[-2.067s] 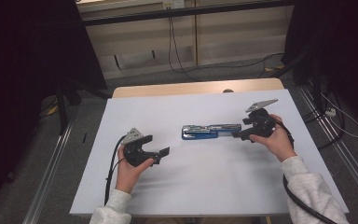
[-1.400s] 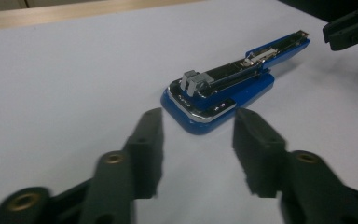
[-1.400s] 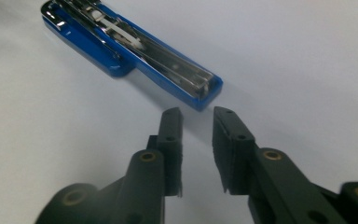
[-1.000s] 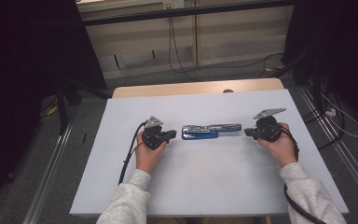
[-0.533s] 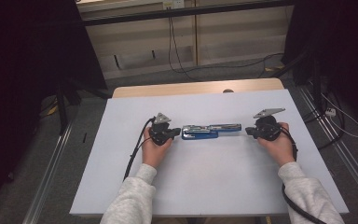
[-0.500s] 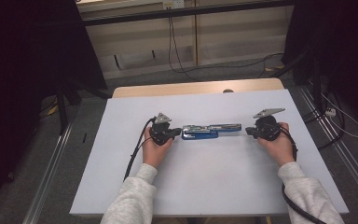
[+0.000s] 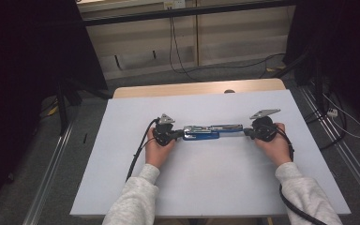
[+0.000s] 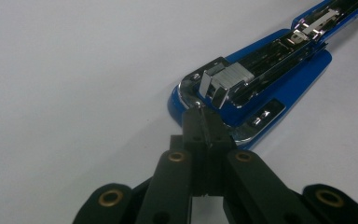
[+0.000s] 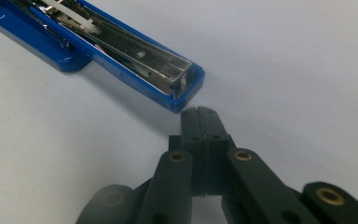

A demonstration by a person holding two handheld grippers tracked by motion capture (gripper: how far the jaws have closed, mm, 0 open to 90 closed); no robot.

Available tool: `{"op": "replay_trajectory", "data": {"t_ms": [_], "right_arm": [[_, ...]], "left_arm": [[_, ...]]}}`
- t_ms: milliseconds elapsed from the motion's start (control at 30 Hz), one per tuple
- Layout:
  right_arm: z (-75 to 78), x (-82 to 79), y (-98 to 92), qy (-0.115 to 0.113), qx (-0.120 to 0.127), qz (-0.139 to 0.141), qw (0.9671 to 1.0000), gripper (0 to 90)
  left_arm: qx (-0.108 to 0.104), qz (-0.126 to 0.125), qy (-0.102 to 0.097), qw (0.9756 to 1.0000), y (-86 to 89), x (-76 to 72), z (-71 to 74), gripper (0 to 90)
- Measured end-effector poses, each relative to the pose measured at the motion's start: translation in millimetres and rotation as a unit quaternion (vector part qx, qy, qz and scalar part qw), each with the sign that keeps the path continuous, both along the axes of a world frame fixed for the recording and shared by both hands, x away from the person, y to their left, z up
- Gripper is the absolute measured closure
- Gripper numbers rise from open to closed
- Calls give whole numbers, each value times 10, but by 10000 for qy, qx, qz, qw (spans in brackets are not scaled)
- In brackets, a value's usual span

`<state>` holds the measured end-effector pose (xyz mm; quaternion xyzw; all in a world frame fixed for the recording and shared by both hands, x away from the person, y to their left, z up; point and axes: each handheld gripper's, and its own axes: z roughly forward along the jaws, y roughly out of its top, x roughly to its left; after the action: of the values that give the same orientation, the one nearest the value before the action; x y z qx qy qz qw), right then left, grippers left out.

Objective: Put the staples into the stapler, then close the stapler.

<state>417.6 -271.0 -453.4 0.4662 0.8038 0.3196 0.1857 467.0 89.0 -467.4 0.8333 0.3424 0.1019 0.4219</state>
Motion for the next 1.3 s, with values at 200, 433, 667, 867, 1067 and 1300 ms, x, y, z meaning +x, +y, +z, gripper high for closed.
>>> {"op": "replay_trajectory", "data": {"t_ms": [200,433,667,867,1067,1300], "right_arm": [[-26,31,33,50,-42,-15,10000,900],[-7,27,36,11,-12,-3,10000,900],[12,25,26,-32,59,-5,10000,900],[28,15,27,-43,86,-2,10000,900],[29,21,19,-77,119,27,9999,900],[47,14,16,-97,144,40,9998,900]], "left_arm": [[17,-11,39,10000,4,7,-4,900],[29,-6,51,10000,2,12,-5,900],[28,36,32,10000,-8,9,-10,900],[60,35,14,10000,-7,9,-10,900],[71,24,18,10000,-4,14,-11,900],[112,5,-8,9999,-3,6,-9,900]]}}
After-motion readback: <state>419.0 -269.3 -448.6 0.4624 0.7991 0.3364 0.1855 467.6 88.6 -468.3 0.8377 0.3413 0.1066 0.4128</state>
